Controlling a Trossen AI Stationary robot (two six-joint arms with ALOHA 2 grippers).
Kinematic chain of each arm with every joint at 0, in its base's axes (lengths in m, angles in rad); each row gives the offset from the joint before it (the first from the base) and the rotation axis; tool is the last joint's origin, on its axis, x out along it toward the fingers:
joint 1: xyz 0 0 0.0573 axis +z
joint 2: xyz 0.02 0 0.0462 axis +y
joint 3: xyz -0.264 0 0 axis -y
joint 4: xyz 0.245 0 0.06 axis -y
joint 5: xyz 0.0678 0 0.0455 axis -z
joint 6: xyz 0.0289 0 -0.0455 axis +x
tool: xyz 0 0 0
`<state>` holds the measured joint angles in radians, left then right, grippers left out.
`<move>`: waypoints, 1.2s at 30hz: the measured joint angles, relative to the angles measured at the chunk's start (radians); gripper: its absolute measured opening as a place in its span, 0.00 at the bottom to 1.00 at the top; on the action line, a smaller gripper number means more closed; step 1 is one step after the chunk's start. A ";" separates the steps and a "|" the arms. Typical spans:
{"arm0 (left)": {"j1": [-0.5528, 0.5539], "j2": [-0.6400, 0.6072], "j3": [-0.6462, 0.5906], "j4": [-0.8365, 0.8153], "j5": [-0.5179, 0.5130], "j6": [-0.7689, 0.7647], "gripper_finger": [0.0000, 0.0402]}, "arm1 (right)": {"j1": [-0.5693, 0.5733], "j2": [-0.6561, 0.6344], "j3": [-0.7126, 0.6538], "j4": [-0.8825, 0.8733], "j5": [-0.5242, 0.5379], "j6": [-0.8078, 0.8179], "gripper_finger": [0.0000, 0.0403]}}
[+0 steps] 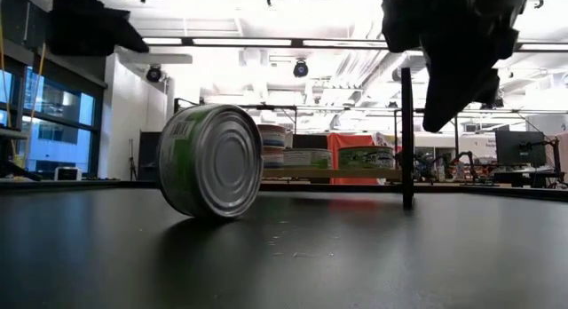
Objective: Stack canned seafood by type on shelf
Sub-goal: Stack the green tuna can on top of the green tuna on the shelf
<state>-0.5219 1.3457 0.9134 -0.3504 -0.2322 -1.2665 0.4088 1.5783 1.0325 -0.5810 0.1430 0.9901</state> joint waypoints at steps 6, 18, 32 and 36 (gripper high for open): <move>0.020 0.047 0.029 -0.035 0.018 -0.086 0.68 | 0.020 -0.005 0.000 -0.057 -0.004 0.009 0.00; 0.105 0.371 0.393 -0.369 -0.089 -0.011 0.68 | 0.090 -0.017 0.000 -0.295 0.012 0.099 0.00; 0.146 0.522 0.484 -0.409 -0.027 -0.005 0.68 | 0.111 -0.021 0.000 -0.327 0.063 0.131 0.00; 0.139 0.544 0.484 -0.406 -0.010 -0.017 0.68 | 0.110 -0.021 0.000 -0.329 0.069 0.129 0.00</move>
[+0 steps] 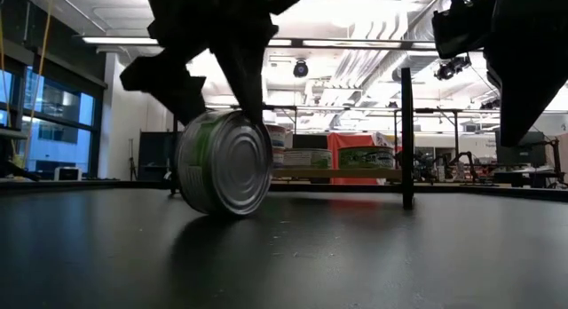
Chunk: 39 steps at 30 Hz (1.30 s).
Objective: Stack canned seafood by type on shelf
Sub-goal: Stack the green tuna can on top of the green tuna on the shelf
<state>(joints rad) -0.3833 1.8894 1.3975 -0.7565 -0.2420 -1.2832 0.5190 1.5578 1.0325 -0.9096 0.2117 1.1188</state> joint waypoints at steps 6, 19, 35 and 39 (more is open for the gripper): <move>-0.008 0.028 -0.001 0.003 0.036 -0.006 0.68 | -0.002 0.000 0.000 -0.001 0.016 -0.001 0.00; -0.004 -0.070 -0.002 -0.110 0.000 0.282 0.29 | 0.012 -0.051 0.000 -0.005 0.039 0.115 0.00; 0.286 -0.185 -0.011 0.266 -0.363 1.718 0.29 | 0.126 -0.165 0.000 0.047 0.292 0.366 0.00; 0.338 -0.114 -0.011 0.299 -0.479 1.906 0.29 | 0.121 -0.164 0.000 0.040 0.293 0.366 0.00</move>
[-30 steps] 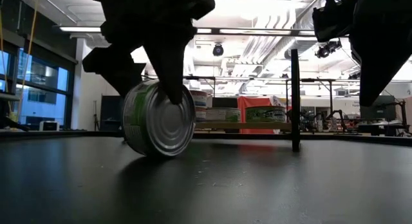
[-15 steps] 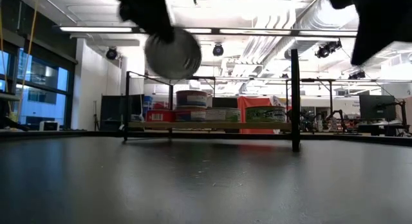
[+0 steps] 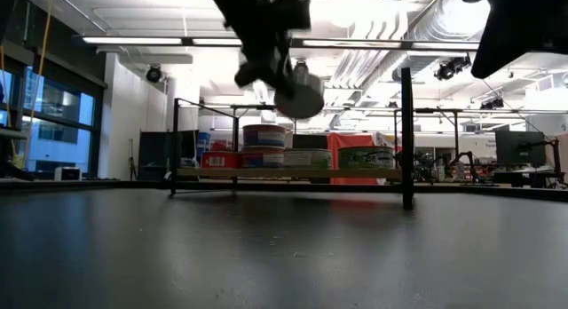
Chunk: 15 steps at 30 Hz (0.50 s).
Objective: Stack canned seafood by type on shelf
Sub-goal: Stack the green tuna can on top of the green tuna on the shelf
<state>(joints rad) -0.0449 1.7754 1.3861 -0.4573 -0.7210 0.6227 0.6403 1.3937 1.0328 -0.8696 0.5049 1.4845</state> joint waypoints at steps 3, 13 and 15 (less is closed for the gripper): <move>0.034 0.050 0.000 0.001 0.018 0.007 0.29 | -0.006 0.000 0.000 -0.009 0.004 0.000 0.00; 0.082 0.154 0.000 0.109 -0.006 0.104 0.29 | -0.007 0.000 0.000 -0.014 0.036 0.000 0.00; 0.084 0.159 0.001 0.104 -0.010 0.104 0.29 | -0.007 0.000 0.000 -0.014 0.036 0.000 0.00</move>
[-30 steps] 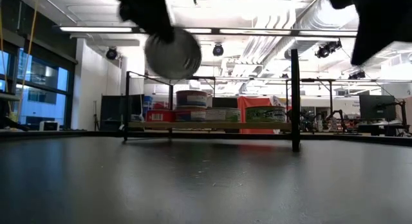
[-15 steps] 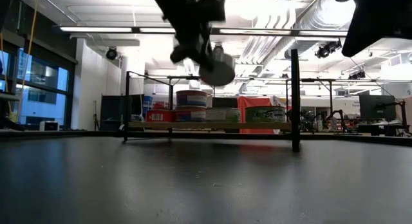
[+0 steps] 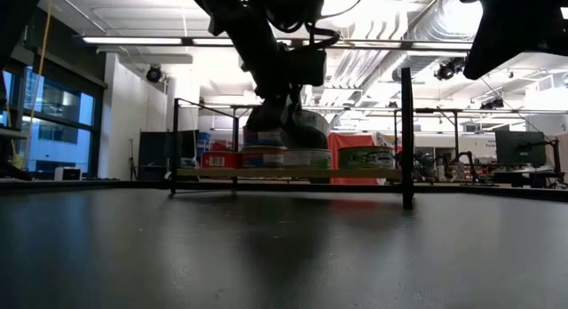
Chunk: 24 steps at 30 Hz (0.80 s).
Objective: Stack canned seafood by type on shelf
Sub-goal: Stack the green tuna can on top of the green tuna on the shelf
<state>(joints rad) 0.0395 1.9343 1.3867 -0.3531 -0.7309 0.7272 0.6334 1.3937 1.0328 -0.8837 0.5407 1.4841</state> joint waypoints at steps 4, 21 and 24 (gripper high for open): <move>0.000 -0.001 0.001 -0.011 0.021 0.001 0.34 | 0.000 0.000 0.000 -0.008 0.000 -0.010 0.00; -0.001 -0.002 0.001 -0.079 0.016 -0.027 0.64 | 0.000 0.000 0.000 -0.018 -0.001 -0.026 0.00; -0.001 -0.003 0.023 -0.126 0.007 -0.040 0.64 | 0.000 0.000 0.000 -0.018 -0.009 -0.026 0.00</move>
<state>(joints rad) 0.0387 1.9316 1.4094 -0.4796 -0.7243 0.6872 0.6332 1.3937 1.0328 -0.9020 0.5322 1.4577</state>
